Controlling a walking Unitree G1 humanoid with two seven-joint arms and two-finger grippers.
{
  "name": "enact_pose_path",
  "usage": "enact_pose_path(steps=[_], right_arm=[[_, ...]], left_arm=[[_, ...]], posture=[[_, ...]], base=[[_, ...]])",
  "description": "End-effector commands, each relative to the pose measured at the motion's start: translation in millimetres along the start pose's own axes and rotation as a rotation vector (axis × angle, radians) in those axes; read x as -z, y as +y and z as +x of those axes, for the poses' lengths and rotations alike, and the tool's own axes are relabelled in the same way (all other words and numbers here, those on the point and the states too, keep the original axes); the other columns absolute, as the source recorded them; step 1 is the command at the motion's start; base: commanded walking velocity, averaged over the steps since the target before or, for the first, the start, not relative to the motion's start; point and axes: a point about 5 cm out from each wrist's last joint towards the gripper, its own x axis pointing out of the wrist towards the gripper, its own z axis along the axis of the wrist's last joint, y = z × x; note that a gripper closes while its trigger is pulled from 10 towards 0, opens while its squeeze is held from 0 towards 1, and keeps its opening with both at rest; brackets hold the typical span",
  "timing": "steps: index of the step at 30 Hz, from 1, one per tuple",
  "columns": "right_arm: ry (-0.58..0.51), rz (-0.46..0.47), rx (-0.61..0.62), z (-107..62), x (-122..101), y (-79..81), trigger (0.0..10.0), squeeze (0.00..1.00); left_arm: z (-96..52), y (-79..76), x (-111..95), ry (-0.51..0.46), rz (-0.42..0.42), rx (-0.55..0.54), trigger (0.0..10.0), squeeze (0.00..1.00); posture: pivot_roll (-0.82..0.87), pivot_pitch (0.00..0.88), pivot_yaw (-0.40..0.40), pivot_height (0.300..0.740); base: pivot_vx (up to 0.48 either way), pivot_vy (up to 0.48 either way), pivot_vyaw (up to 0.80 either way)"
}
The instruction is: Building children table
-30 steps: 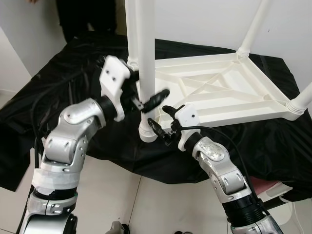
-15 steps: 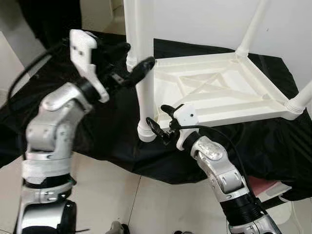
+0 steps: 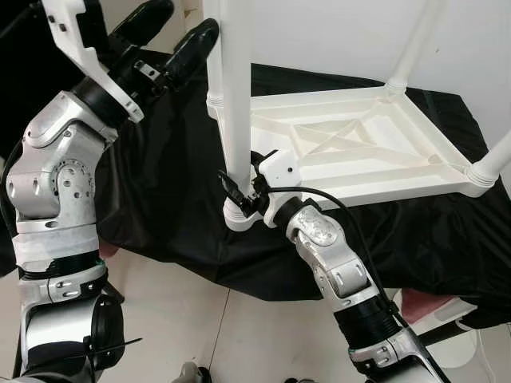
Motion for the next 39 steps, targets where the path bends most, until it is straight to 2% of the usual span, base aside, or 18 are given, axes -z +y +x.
enact_pose_path(steps=[1, 2, 10, 12, 13, 14, 15, 16, 17, 19, 21, 24, 25, 26, 27, 28, 32, 39], right_arm=[[0.014, -0.035, 0.05, 2.5, 1, -4.7, 10.0, 0.0], [0.023, -0.048, 0.066, 3.2, 2, -6.0, 10.0, 0.0], [0.061, -0.031, 0.097, 6.3, 11, -6.9, 10.0, 0.0], [0.104, -0.042, 0.126, 8.3, 19, -7.0, 10.0, 0.0], [0.104, -0.042, 0.126, 8.3, 19, -7.0, 10.0, 0.0], [0.125, -0.04, 0.138, 8.5, 23, -7.3, 10.0, 0.0], [0.125, -0.04, 0.138, 8.5, 23, -7.3, 10.0, 0.0], [0.16, -0.026, 0.153, 7.7, 30, -7.6, 10.0, 0.0], [0.174, -0.018, 0.159, 7.3, 33, -7.4, 10.0, 0.0], [0.18, -0.017, 0.162, 6.9, 36, -7.2, 10.0, 0.0], [0.171, -0.014, 0.158, 7.7, 36, -6.0, 10.0, 0.0], [0.162, -0.016, 0.158, 8.2, 35, -5.5, 10.0, 0.0], [0.155, -0.013, 0.161, 8.5, 35, -5.4, 10.0, 0.0], [0.132, 0.006, 0.229, 9.1, 32, -12.9, 10.0, 0.0], [0.132, 0.006, 0.229, 9.1, 32, -12.9, 10.0, 0.0], [0.116, 0.021, 0.281, 8.8, 31, -18.8, 10.0, 0.0], [0.15, -0.003, 0.246, 10.4, 38, -16.5, 10.0, 0.0], [0.158, 0.009, 0.255, 14.7, 45, -14.6, 10.0, 0.0]], left_arm=[[-15.3, 5.0, 26, 0.203, 0.116, -0.105, 10.0, 0.0], [-19.5, 5.0, 30, 0.251, 0.154, -0.094, 10.0, 0.0], [-27.4, 14.2, 34, 0.315, 0.212, -0.091, 10.0, 0.0], [-39.7, 15.3, 41, 0.418, 0.236, -0.024, 10.0, 0.0], [-39.7, 15.3, 41, 0.418, 0.236, -0.024, 10.0, 0.0], [-48.0, 14.4, 48, 0.49, 0.252, 0.014, 10.0, 0.0], [-48.0, 14.4, 48, 0.49, 0.252, 0.014, 10.0, 0.0], [-60.9, 18.5, 63, 0.616, 0.307, 0.01, 10.0, 0.0], [-65.5, 22.1, 69, 0.664, 0.343, -0.014, 10.0, 0.0], [-70.9, 25.6, 76, 0.72, 0.349, -0.041, 10.0, 0.0], [-81.7, 22.1, 87, 0.766, 0.305, -0.028, 10.0, 0.0], [-87.1, 18.7, 91, 0.767, 0.264, -0.031, 10.0, 0.0], [-91.0, 15.5, 93, 0.753, 0.218, -0.049, 10.0, 0.0], [-96.6, 10.1, 100, 0.714, 0.121, -0.151, 10.0, 0.0], [-96.6, 10.1, 100, 0.714, 0.121, -0.151, 10.0, 0.0], [-100.6, 6.3, 105, 0.69, 0.055, -0.226, 10.0, 0.0], [-109.6, -10.3, 115, 0.686, 0.027, -0.3, 10.0, 0.0], [-114.0, -25.0, 119, 0.676, 0.035, -0.342, 10.0, 0.0]], posture=[[0.0, 0.103, 0.017, 0.74], [0.0, 0.103, 0.017, 0.74], [0.01, 0.11, 0.017, 0.74], [0.01, 0.111, 0.021, 0.74], [0.01, 0.111, 0.021, 0.74], [0.01, 0.111, 0.021, 0.74], [0.01, 0.111, 0.021, 0.74], [0.01, 0.111, 0.021, 0.74], [0.01, 0.111, 0.021, 0.74], [0.01, 0.111, 0.021, 0.74], [0.01, 0.108, 0.027, 0.74], [0.01, 0.109, 0.029, 0.74], [0.01, 0.109, 0.029, 0.74], [0.01, 0.109, 0.029, 0.74], [0.01, 0.109, 0.029, 0.74], [0.01, 0.111, 0.032, 0.74], [0.01, 0.11, 0.023, 0.74], [0.02, 0.107, 0.012, 0.74]], base=[[0.0, 0.0, 0.0], [0.0, 0.0, 0.0], [0.0, 0.0, 0.0], [0.0, 0.0, 0.0], [0.0, 0.0, 0.0], [0.0, 0.0, 0.0], [0.0, 0.0, 0.0], [0.0, 0.0, 0.0], [0.0, 0.0, 0.0], [0.0, 0.0, 0.0], [0.0, 0.0, 0.0], [0.0, 0.0, 0.0], [0.0, 0.0, 0.0], [0.0, 0.0, 0.0], [0.0, 0.0, 0.0], [0.0, 0.0, 0.0], [0.0, 0.0, 0.0], [0.0, 0.0, 0.0]])
